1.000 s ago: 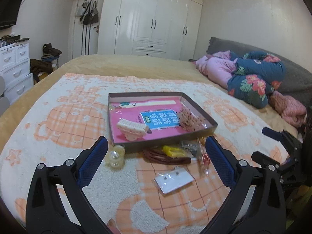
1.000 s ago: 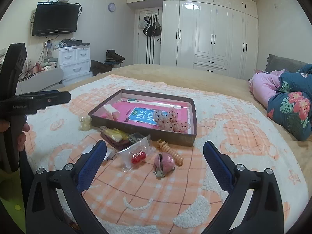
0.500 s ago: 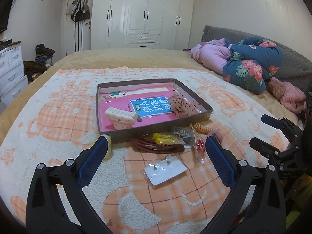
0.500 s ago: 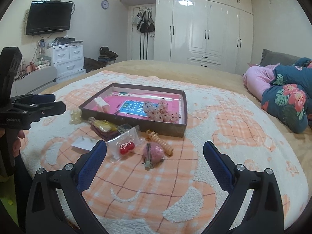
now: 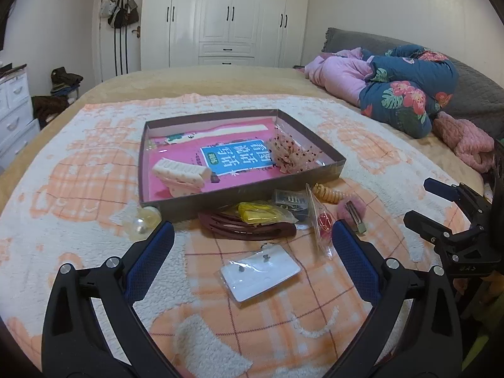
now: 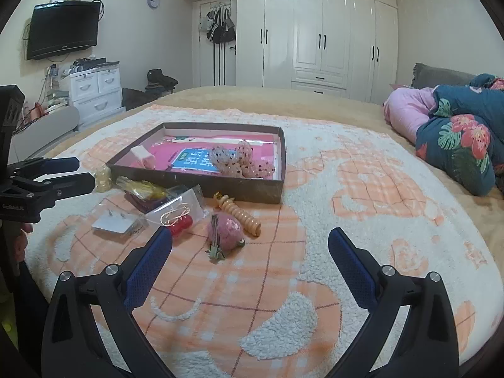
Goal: Organize jewelry
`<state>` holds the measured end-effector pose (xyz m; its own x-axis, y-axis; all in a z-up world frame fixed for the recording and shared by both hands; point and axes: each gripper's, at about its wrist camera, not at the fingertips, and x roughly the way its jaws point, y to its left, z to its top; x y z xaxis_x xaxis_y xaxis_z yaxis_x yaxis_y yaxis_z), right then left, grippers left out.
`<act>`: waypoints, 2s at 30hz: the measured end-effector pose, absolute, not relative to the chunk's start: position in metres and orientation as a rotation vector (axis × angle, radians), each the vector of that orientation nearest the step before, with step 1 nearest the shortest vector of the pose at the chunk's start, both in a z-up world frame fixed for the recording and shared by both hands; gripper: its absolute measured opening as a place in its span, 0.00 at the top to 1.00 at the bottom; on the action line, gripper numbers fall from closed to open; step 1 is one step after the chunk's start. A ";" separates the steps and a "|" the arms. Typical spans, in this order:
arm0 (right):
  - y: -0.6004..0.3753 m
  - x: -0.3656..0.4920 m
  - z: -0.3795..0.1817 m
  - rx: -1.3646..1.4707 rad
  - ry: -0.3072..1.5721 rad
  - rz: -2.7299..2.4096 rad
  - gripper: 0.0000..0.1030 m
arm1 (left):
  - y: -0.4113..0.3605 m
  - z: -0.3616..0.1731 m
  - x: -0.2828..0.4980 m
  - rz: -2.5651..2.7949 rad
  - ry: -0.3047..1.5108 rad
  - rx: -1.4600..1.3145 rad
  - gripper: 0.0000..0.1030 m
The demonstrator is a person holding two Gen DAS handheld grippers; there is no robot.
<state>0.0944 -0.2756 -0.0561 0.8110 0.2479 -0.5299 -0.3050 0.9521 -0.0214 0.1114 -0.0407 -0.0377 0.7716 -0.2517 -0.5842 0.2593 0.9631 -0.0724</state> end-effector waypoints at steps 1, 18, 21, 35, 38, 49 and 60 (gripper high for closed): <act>-0.276 0.096 -0.058 -0.108 0.556 0.298 0.06 | -0.042 -0.039 0.113 -0.277 0.635 0.015 0.11; -0.256 0.136 -0.089 -0.092 0.709 0.359 0.18 | -0.056 -0.063 0.155 -0.294 0.698 0.024 0.14; -0.255 0.141 -0.092 -0.075 0.730 0.377 0.23 | -0.058 -0.065 0.160 -0.307 0.703 0.028 0.16; -0.238 0.166 -0.100 -0.073 0.785 0.430 0.65 | -0.058 -0.075 0.178 -0.342 0.759 -0.008 0.29; -0.238 0.166 -0.101 -0.068 0.779 0.427 0.72 | -0.056 -0.076 0.179 -0.347 0.766 -0.016 0.33; -0.259 0.150 -0.097 -0.004 0.764 0.420 0.72 | -0.057 -0.073 0.176 -0.384 0.765 -0.038 0.54; -0.260 0.138 -0.090 0.008 0.741 0.431 0.72 | -0.028 -0.058 0.160 -0.359 0.721 -0.100 0.59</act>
<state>0.1384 -0.2603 -0.0897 0.6544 0.3827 -0.6522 -0.3771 0.9127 0.1572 0.1602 -0.0284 -0.0579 0.6928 -0.3552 -0.6277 0.2869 0.9342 -0.2120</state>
